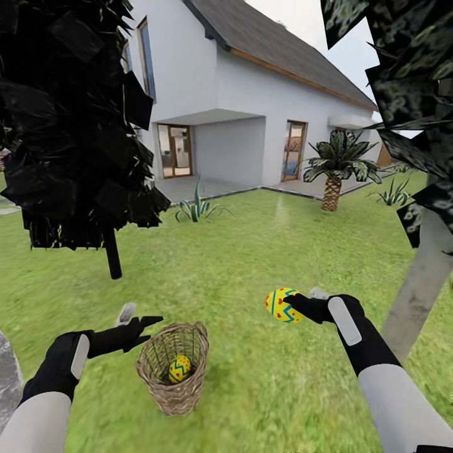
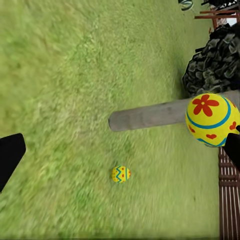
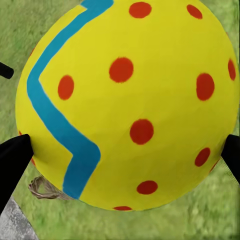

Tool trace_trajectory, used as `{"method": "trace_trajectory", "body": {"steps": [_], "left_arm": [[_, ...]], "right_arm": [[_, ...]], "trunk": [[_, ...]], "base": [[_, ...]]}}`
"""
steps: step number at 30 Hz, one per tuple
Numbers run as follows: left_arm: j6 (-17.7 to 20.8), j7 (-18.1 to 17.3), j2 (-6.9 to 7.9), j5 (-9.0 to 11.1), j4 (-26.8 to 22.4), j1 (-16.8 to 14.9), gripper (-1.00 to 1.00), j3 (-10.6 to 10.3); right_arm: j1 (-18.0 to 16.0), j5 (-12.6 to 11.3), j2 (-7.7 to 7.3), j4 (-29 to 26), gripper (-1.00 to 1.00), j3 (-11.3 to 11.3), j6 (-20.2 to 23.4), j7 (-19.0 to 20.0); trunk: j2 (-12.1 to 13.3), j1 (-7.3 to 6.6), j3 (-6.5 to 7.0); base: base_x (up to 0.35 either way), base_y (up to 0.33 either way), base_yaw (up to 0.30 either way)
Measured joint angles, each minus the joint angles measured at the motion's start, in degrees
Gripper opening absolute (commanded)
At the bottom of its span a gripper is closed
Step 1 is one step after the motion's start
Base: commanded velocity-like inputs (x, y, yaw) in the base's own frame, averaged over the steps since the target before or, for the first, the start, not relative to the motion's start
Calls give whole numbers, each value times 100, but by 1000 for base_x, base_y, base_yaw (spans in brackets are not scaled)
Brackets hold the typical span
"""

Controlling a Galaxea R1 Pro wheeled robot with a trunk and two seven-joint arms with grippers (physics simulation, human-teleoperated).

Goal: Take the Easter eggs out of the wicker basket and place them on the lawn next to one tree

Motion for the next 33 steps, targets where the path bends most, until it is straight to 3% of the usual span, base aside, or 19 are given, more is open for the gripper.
{"method": "trace_trajectory", "body": {"steps": [25, 33], "left_arm": [[-7, 0, -8, 0, 0, 0, 100, 0], [-8, -1, -8, 0, 0, 1, 100, 0]], "right_arm": [[0, -49, 0, 9, -100, -9, 9, 9], [0, -50, -7, 25, -100, -19, 10, 1]], "trunk": [[0, 1, 116], [1, 0, 153]], "base": [[-32, -1, -247], [-83, -113, -247]]}}
